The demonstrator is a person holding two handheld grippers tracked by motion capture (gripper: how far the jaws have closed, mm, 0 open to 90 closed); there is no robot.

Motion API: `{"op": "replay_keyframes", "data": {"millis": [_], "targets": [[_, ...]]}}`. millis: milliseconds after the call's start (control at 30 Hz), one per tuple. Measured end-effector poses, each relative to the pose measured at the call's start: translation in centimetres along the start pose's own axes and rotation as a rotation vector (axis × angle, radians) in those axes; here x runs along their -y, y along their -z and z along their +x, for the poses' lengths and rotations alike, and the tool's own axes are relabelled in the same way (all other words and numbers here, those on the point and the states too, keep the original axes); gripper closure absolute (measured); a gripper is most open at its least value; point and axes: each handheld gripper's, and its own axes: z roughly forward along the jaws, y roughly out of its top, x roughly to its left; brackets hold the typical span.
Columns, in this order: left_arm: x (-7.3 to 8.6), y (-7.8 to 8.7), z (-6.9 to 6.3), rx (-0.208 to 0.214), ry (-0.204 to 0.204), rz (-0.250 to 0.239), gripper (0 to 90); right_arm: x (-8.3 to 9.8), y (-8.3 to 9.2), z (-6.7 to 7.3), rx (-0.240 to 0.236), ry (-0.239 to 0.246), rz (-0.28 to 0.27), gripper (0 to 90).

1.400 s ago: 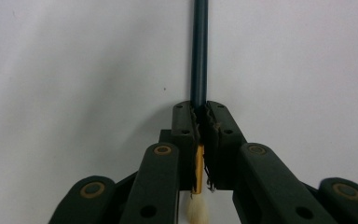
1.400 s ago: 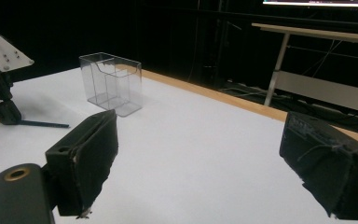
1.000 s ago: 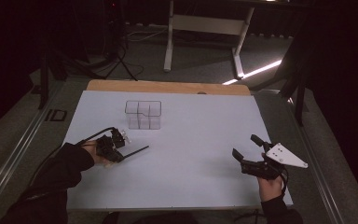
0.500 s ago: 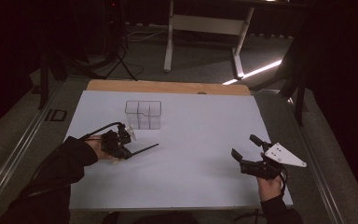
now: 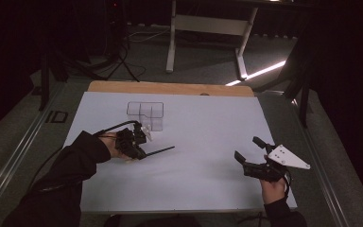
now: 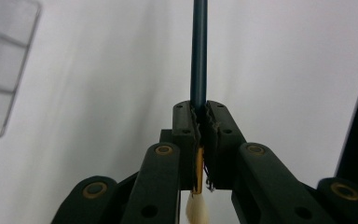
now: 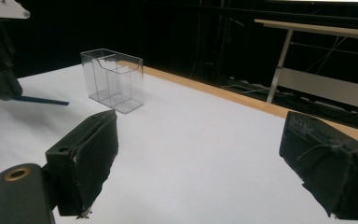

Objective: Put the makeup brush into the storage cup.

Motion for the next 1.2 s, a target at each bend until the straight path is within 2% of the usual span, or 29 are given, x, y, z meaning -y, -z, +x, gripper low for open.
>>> {"op": "replay_keyframes", "data": {"millis": [67,100,133,167,233,267,300,400,500,567,600,633,700,733,767,800,833,867,933,967,1000,1067,1100,1133,1200], "targets": [[-0.4,0.1,-0.1,-0.013,-0.012,-0.005,84.0,0.0,-0.1,0.0,0.003,0.007,0.007,11.3],[-0.5,0.2,-0.1,0.003,-0.009,-0.004,84.0,0.0,-0.1,0.1,0.003,0.008,0.009,11.2],[-0.7,0.3,-0.1,-0.013,-0.019,0.001,84.0,0.0,-0.2,0.1,0.003,0.012,0.010,11.2],[-1.0,0.3,-0.2,-0.009,-0.008,0.003,84.0,0.0,-0.2,0.1,0.003,0.015,0.013,11.2],[-1.5,0.5,-0.4,-0.012,-0.022,0.012,84.0,-0.2,-0.2,0.3,0.000,0.038,0.012,12.2],[-1.6,0.5,-0.4,0.001,-0.026,0.014,84.0,-0.4,-0.1,0.4,-0.002,0.050,0.012,13.0],[-1.9,0.7,-0.6,-0.010,-0.040,0.014,84.0,-0.6,-0.1,0.5,-0.007,0.052,0.009,13.0],[-2.5,1.0,-0.6,-0.004,-0.051,0.011,84.0,-1.1,-0.2,0.8,-0.030,0.067,0.015,13.0],[-3.2,1.2,-0.6,0.004,-0.061,0.009,84.0,-1.5,-0.6,1.5,-0.067,0.118,0.051,13.0],[-3.6,1.3,-0.7,-0.006,-0.085,0.016,84.0,-1.9,-0.8,2.0,-0.090,0.156,0.056,12.8],[-3.7,1.3,-0.8,0.015,-0.080,0.013,84.0,-2.0,-0.9,2.2,-0.089,0.172,0.059,12.6],[-3.9,1.3,-0.8,0.009,-0.095,0.019,84.0,-2.1,-1.1,2.4,-0.090,0.184,0.064,12.6],[-4.3,1.2,-0.8,0.021,-0.094,0.023,83.9,-2.3,-1.4,2.5,-0.104,0.197,0.088,12.9],[-4.6,1.1,-0.8,0.001,-0.098,0.023,84.0,-2.4,-1.6,2.7,-0.097,0.217,0.112,12.9],[-4.8,1.1,-0.8,0.017,-0.103,0.030,84.0,-2.5,-1.8,2.8,-0.107,0.237,0.131,12.9],[-4.9,1.1,-0.9,0.020,-0.116,0.031,84.0,-2.5,-2.0,2.9,-0.104,0.252,0.138,12.9],[-5.2,1.0,-0.9,0.011,-0.112,0.020,84.0,-2.6,-2.1,2.9,-0.103,0.262,0.146,12.9],[-5.4,1.0,-0.9,0.024,-0.120,0.030,84.0,-2.6,-2.3,3.0,-0.113,0.275,0.163,12.7],[-5.9,0.9,-1.0,0.011,-0.124,0.029,84.0,-2.6,-2.7,3.4,-0.099,0.305,0.189,12.8],[-6.1,0.9,-1.1,0.026,-0.134,0.034,84.0,-2.7,-2.9,3.5,-0.109,0.313,0.200,12.7],[-6.4,0.8,-1.2,0.013,-0.146,0.035,84.0,-2.7,-3.0,3.6,-0.123,0.323,0.203,12.8],[-6.9,0.7,-1.2,0.029,-0.146,0.041,84.0,-2.6,-3.4,3.9,-0.145,0.332,0.222,12.9],[-7.1,0.7,-1.3,0.021,-0.151,0.040,84.0,-2.6,-3.6,4.1,-0.143,0.341,0.237,13.2],[-7.4,0.6,-1.2,0.036,-0.161,0.047,84.0,-2.5,-3.8,4.3,-0.138,0.348,0.245,13.3],[-7.7,0.5,-1.3,0.032,-0.163,0.046,84.0,-2.4,-4.1,4.6,-0.149,0.370,0.270,15.0]]}}
